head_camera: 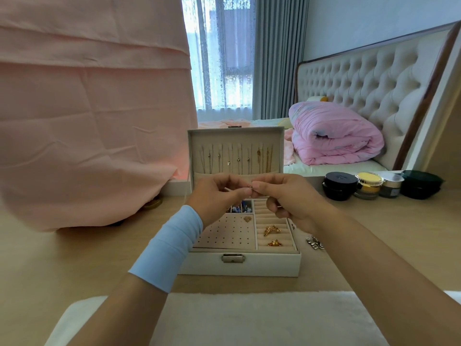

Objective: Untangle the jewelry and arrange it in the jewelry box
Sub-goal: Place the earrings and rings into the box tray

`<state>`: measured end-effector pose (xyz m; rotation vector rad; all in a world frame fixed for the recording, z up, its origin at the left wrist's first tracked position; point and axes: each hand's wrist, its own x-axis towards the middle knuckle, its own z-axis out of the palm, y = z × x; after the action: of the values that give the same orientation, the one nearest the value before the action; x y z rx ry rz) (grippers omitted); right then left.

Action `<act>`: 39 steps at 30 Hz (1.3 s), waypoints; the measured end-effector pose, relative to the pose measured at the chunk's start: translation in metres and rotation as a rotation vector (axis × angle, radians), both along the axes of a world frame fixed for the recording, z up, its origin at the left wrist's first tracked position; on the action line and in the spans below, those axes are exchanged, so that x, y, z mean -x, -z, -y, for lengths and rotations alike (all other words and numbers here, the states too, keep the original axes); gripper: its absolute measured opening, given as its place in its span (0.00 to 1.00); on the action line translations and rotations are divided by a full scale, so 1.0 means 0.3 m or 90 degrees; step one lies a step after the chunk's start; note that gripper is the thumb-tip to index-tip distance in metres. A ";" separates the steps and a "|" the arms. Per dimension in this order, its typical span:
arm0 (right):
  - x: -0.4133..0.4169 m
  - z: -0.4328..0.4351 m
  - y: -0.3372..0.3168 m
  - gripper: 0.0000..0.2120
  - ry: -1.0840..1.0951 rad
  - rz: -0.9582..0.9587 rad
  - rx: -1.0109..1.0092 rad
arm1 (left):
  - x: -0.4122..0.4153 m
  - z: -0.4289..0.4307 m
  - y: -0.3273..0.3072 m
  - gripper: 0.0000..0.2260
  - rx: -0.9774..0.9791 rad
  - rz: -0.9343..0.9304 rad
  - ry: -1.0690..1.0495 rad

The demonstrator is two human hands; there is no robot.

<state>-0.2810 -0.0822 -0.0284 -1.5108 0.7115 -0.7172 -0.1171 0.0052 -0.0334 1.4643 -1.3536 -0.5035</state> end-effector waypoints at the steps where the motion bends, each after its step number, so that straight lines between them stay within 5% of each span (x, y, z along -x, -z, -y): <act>1: -0.004 -0.003 0.000 0.07 0.005 0.007 0.011 | -0.003 0.000 -0.001 0.01 -0.003 0.006 -0.006; 16: -0.061 -0.060 0.002 0.04 0.004 0.031 0.161 | -0.073 -0.049 -0.048 0.06 -0.075 0.014 0.038; 30: -0.213 -0.126 0.030 0.08 0.003 -0.033 0.500 | -0.226 -0.143 -0.096 0.03 -0.202 0.140 0.012; 39: -0.262 -0.150 0.098 0.06 -0.032 -0.352 0.721 | -0.268 -0.132 -0.054 0.04 -0.306 0.308 -0.076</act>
<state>-0.2024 -0.0373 -0.0577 -2.8254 0.6826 -0.6923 -0.0367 0.0446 -0.0170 2.1509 -1.5692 -0.4276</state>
